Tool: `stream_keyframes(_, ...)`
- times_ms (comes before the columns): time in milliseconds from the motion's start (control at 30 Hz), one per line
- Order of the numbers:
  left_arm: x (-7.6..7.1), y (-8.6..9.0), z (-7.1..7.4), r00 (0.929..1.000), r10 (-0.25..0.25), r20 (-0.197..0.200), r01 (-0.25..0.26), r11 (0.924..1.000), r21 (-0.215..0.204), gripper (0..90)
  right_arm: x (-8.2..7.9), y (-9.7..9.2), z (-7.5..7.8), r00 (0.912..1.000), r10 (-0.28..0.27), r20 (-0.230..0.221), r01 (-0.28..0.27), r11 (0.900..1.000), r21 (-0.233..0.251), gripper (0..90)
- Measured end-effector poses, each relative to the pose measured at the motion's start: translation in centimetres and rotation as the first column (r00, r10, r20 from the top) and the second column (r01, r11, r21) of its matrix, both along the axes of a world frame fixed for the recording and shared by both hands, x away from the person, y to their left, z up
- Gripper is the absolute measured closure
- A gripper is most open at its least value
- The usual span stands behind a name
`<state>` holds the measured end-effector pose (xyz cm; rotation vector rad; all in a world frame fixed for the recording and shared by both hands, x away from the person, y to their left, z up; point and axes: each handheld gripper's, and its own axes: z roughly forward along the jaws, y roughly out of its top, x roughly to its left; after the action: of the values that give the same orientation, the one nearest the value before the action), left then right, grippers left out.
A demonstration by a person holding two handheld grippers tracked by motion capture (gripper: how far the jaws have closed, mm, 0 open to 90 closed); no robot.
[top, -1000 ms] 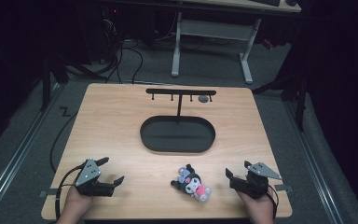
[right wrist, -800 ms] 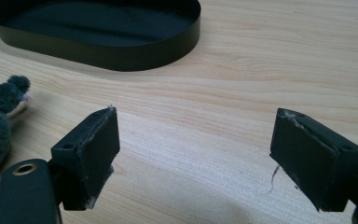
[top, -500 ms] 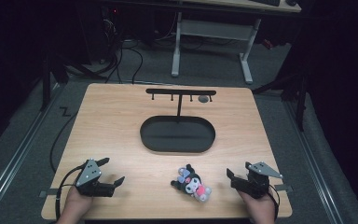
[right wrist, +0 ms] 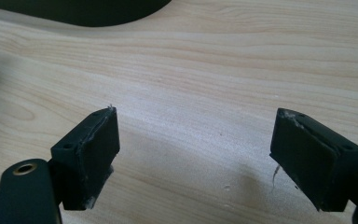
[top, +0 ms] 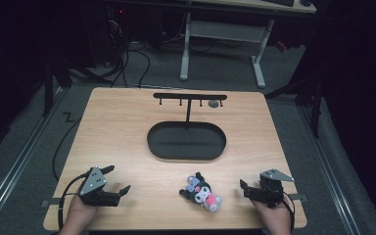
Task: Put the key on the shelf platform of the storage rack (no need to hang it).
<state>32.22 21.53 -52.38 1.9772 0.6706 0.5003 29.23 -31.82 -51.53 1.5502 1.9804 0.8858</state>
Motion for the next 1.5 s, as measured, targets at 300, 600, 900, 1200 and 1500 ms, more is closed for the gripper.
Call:
stream_keyframes(300, -0.1, 0.0, -0.1, 1.0000, 0.002, -0.002, -0.002, 1.0000, 0.009, 9.8, 0.4, 0.3, 0.9, 0.9984, 0.016, -0.055, -0.019, 0.9989, -0.043, 15.5)
stream_keyframes(600, -0.2, 0.2, -0.1, 1.0000, 0.006, -0.004, -0.006, 0.9999, 0.009, 9.8, 0.7, 0.7, 1.8, 0.9897, 0.072, -0.124, -0.077, 0.9964, -0.037, 15.6)
stream_keyframes(900, -0.2, 0.2, 0.0, 1.0000, 0.002, -0.002, -0.002, 1.0000, 0.010, 9.7, 0.5, 1.6, 2.0, 0.9682, 0.126, -0.216, -0.150, 0.9838, -0.098, 15.9)
stream_keyframes(1200, -0.2, 0.1, -0.1, 1.0000, -0.001, -0.004, 0.001, 0.9999, 0.011, 9.7, 0.9, 1.8, 2.5, 0.9347, 0.163, -0.316, -0.228, 0.9564, -0.182, 15.9)
stream_keyframes(1500, -0.2, 0.1, -0.1, 1.0000, -0.003, -0.006, 0.003, 0.9999, 0.012, 9.8, 1.8, 2.4, 3.4, 0.8996, 0.184, -0.396, -0.292, 0.9277, -0.232, 16.2)
